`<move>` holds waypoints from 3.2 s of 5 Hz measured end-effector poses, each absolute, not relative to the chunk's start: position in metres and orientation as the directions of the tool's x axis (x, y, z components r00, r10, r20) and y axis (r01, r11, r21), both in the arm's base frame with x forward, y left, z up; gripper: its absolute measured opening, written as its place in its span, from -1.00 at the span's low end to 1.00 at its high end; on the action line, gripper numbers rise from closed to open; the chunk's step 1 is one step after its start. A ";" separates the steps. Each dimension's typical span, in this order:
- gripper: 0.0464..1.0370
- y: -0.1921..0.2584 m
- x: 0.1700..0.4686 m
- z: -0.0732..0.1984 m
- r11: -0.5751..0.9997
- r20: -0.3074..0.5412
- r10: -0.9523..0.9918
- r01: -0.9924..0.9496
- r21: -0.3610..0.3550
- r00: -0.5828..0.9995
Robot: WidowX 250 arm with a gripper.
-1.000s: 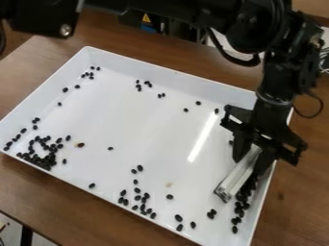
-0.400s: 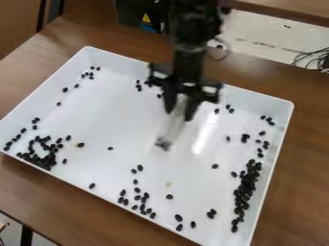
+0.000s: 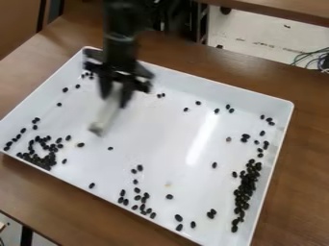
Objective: Sweep into pile
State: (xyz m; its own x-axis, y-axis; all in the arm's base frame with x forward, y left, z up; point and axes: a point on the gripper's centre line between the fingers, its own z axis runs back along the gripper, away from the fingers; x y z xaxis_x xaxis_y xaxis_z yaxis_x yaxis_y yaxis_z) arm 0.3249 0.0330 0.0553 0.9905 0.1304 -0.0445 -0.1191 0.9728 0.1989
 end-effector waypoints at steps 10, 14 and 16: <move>-0.39 -0.009 0.270 -0.006 0.991 0.076 -0.122 0.117 0.065 0.990; -0.39 -0.150 0.265 0.005 0.971 0.038 -0.236 0.234 0.053 0.971; -0.39 -0.129 0.289 0.014 0.979 0.055 -0.176 0.169 0.117 0.983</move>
State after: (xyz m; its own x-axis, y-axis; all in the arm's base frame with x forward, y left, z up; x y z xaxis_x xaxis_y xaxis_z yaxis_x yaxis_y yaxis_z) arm 0.2892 -0.1294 0.0144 0.9829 -0.1761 0.0546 0.1688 0.9787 0.1169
